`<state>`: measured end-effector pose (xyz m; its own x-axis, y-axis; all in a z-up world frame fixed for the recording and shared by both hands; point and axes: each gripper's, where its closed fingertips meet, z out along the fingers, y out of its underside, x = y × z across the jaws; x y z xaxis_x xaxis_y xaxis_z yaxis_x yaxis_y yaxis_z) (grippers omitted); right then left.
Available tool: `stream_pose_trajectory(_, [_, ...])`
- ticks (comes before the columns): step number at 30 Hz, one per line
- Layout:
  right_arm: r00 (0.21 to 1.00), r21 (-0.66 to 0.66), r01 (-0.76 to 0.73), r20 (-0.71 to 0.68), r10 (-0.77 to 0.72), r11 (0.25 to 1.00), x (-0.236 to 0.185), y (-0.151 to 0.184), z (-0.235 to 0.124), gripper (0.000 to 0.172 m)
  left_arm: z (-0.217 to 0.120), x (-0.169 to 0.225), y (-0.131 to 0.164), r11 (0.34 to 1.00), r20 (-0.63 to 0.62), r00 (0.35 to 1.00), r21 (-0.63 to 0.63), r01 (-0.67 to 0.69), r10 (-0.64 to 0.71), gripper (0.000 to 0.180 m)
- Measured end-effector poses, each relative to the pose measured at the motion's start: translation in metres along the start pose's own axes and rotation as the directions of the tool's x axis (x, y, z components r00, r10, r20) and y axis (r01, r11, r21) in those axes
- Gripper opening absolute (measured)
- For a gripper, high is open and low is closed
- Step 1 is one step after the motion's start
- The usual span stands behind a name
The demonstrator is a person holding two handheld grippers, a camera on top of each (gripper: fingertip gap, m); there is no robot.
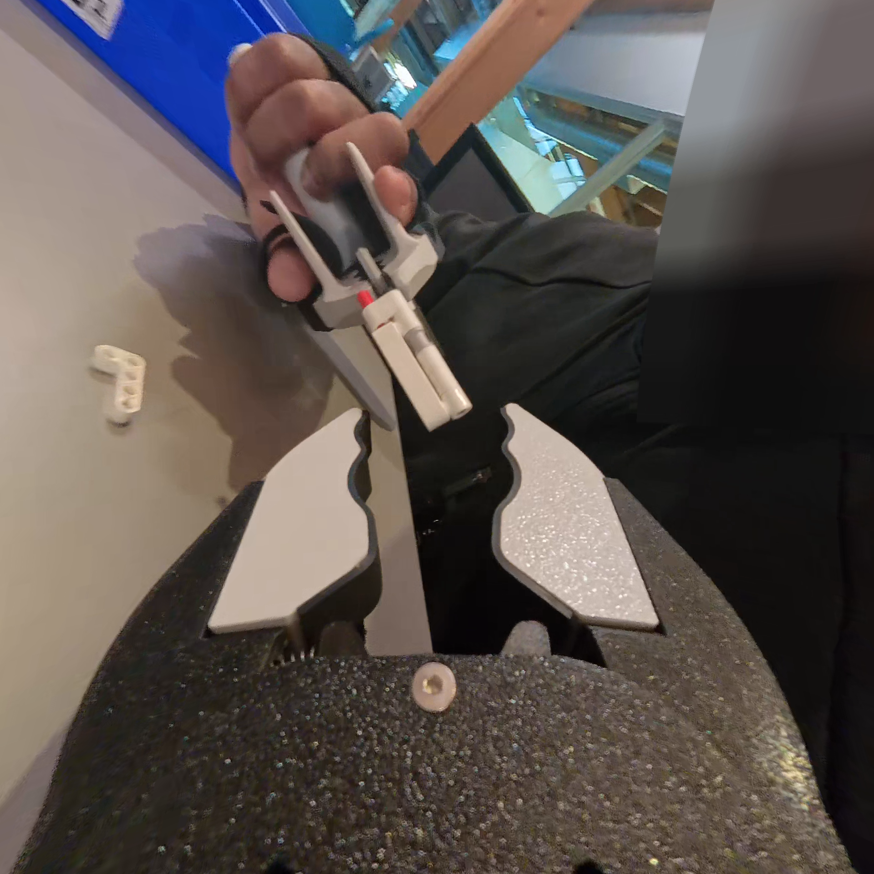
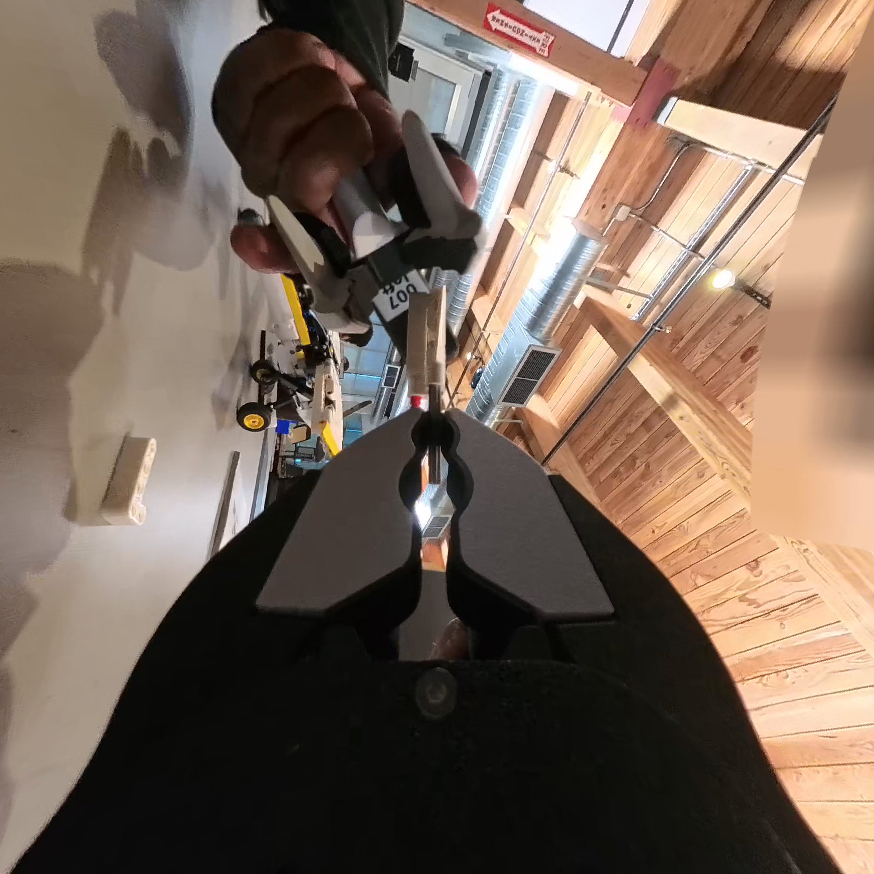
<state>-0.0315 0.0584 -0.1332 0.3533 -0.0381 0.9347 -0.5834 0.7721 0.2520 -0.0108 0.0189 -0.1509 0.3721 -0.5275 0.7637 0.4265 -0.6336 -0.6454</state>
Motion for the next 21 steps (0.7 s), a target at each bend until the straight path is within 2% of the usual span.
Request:
stream_pose_trajectory(5, [1.000,0.038,0.009,0.015,-0.010,0.999,-0.005,-0.012,-0.002,0.004,0.013,0.008,-0.001,0.999,-0.103,0.994,-0.020,0.030,-0.032,0.052])
stream_pose_trajectory(8, [1.000,0.045,0.008,0.029,-0.010,0.999,-0.008,-0.015,-0.002,0.004,0.011,0.001,-0.004,0.999,-0.078,0.997,-0.021,0.027,-0.028,0.048])
stream_pose_trajectory(14, [0.998,0.043,-0.014,0.069,0.011,0.999,-0.017,-0.014,-0.001,0.004,0.001,-0.017,-0.004,1.000,0.034,0.999,-0.006,0.014,-0.013,0.021])
stream_pose_trajectory(21, [0.994,0.056,-0.011,0.113,0.005,0.998,-0.027,-0.015,0.001,0.004,0.005,-0.022,0.008,0.996,0.085,0.996,-0.092,-0.006,0.014,0.017])
